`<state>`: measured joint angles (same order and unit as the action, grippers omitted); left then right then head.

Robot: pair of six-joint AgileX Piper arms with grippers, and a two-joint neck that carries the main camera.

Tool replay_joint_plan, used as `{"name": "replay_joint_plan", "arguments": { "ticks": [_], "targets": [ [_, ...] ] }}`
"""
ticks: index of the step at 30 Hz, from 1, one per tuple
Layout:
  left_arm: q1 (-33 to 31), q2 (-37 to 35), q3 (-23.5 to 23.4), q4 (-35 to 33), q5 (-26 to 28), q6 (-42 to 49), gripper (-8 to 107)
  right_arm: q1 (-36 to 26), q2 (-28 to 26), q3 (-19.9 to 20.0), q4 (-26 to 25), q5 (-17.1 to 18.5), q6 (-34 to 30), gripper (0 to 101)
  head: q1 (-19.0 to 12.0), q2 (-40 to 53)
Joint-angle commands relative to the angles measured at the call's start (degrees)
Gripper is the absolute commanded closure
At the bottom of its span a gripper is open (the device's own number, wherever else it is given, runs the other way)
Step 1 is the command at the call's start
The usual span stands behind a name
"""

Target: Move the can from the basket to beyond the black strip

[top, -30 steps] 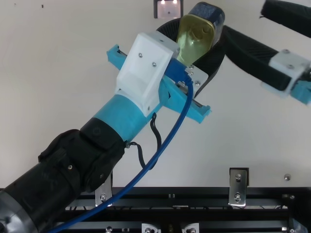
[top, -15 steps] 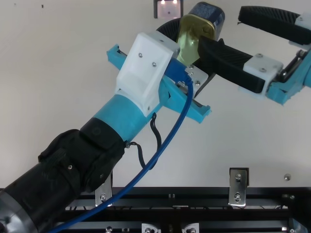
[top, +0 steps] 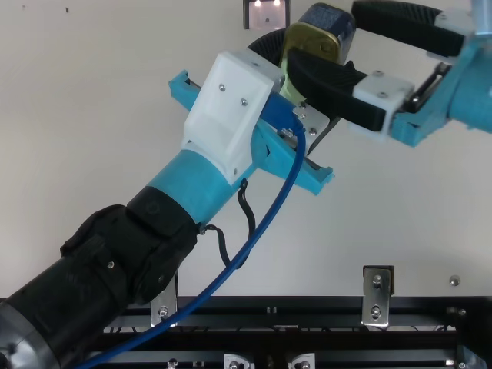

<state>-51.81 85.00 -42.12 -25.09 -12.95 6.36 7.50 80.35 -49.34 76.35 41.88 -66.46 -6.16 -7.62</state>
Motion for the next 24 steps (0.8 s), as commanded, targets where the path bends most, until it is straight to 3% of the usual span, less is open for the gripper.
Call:
{"name": "replay_joint_plan", "arguments": {
  "ticks": [1,8,9,10,11,24],
  "targets": [
    [0.0,0.0,0.0,0.0,0.0,0.0,89,0.36,0.75,-0.12,0.29,-0.39,-0.54,0,-0.16,-0.1],
    [0.0,0.0,0.0,0.0,0.0,0.0,89,0.76,1.68,-0.11,0.61,-1.32,-1.17,0,-0.16,-0.1],
    [0.0,0.0,0.0,0.0,0.0,0.0,89,0.76,1.68,-0.11,0.7,-1.37,-1.17,26,-0.16,-0.1],
    [0.0,0.0,0.0,0.0,0.0,0.0,89,0.76,1.68,-0.11,0.7,-1.37,-1.17,67,-0.16,-0.1],
    [0.0,0.0,0.0,0.0,0.0,0.0,89,0.76,1.68,-0.11,0.7,-1.37,-1.17,101,-0.16,-0.1],
    [0.0,0.0,0.0,0.0,0.0,0.0,89,0.76,1.68,-0.11,0.76,-1.43,-1.93,101,-0.16,-0.1]
  ]
}}
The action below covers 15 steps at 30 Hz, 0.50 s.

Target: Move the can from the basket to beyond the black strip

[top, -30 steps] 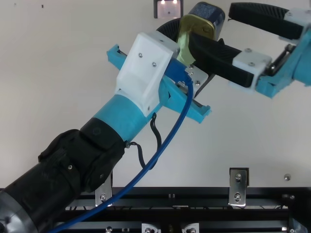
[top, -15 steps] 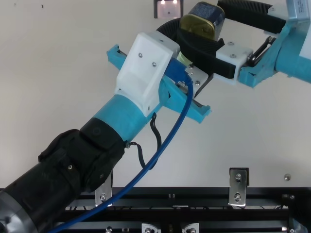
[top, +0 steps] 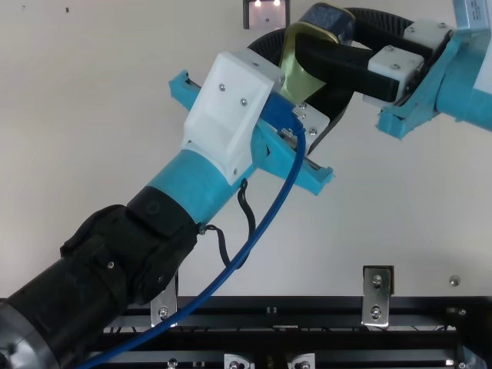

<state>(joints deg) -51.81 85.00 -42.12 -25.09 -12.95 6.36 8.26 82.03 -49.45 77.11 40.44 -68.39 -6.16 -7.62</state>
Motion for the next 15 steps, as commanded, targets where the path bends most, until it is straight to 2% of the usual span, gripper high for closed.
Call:
{"name": "replay_joint_plan", "arguments": {
  "ticks": [1,2,3,4,15],
  "targets": [
    [0.0,0.0,0.0,0.0,0.0,0.0,89,0.0,0.0,0.0,0.0,0.0,0.0,101,-0.16,-0.1],
    [0.0,0.0,0.0,0.0,0.0,0.0,70,0.0,0.0,0.0,0.0,0.0,0.0,101,-0.16,-0.1],
    [0.0,0.0,0.0,0.0,0.0,0.0,18,0.0,0.0,0.0,0.0,0.0,0.0,101,-0.16,-0.1],
    [0.0,0.0,0.0,0.0,0.0,0.0,9,0.0,0.0,0.0,0.0,0.0,0.0,101,-0.16,-0.1],
    [0.0,0.0,0.0,0.0,-0.33,0.0,9,0.0,0.0,0.0,-1.28,-0.39,0.0,101,-0.16,-0.1]
  ]
}}
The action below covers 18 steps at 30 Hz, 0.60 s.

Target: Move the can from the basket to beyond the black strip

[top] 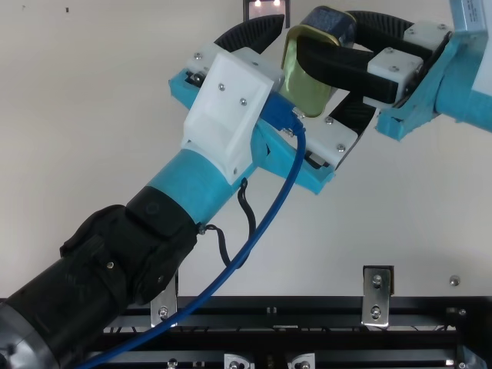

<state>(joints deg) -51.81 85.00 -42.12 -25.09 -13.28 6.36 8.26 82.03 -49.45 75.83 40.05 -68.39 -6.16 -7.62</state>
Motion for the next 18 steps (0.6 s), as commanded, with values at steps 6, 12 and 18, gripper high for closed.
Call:
{"name": "replay_joint_plan", "arguments": {
  "ticks": [6,12,18],
  "targets": [
    [0.15,-0.08,0.71,1.48,1.38,-0.47,9,0.0,0.0,0.0,-0.04,0.0,0.0,101,-0.16,-0.1],
    [1.03,-1.17,2.91,2.46,3.91,0.49,9,0.0,0.0,0.0,-0.04,0.0,0.0,101,-0.16,-0.1],
    [2.49,-2.85,6.15,1.97,5.14,2.71,9,0.0,0.0,0.0,-0.04,0.0,0.0,101,-0.16,-0.1]
  ]
}}
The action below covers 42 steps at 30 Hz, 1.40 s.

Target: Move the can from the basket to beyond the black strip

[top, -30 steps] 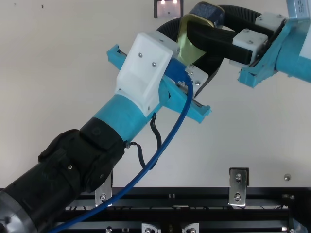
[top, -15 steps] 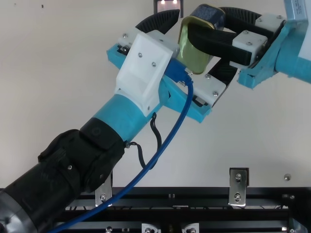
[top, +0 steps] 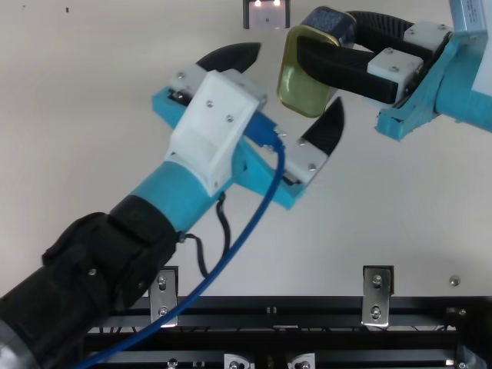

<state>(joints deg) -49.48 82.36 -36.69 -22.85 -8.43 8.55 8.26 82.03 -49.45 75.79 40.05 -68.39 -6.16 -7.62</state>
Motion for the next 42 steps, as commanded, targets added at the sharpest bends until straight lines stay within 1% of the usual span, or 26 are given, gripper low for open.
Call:
{"name": "replay_joint_plan", "arguments": {
  "ticks": [1,12,19,26,33,34,37,42],
  "targets": [
    [0.43,-0.54,1.33,-0.41,0.32,0.85,9,0.0,0.0,0.0,0.0,0.0,0.0,101,-0.16,-0.1],
    [3.83,-7.48,9.05,-6.26,-1.8,5.49,9,0.0,0.0,0.0,0.35,-0.42,0.0,101,-0.16,-0.1],
    [9.2,-13.09,14.1,-12.3,-6.42,10.68,9,0.0,0.0,0.0,0.05,-0.42,0.0,101,-0.16,-0.1],
    [15.03,-18.63,17.75,-19.16,-10.1,17.48,9,0.0,0.0,0.0,0.03,-0.42,0.0,101,-0.16,-0.1],
    [22.42,-24.56,20.23,-25.88,-12.7,24.7,9,0.0,0.0,0.0,0.03,-0.42,0.0,101,-0.16,-0.1],
    [20.53,-23.37,19.96,-24.37,-12.57,22.98,9,0.0,0.0,0.0,0.03,-0.42,0.0,101,-0.16,-0.1],
    [22.36,-24.56,20.23,-25.78,-12.96,24.66,9,0.0,0.0,0.0,0.03,-0.42,0.0,101,-0.16,-0.1],
    [22.36,-24.56,20.23,-25.78,-12.96,24.66,9,0.0,0.0,0.0,0.03,-0.42,0.0,101,-0.16,-0.1]
  ]
}}
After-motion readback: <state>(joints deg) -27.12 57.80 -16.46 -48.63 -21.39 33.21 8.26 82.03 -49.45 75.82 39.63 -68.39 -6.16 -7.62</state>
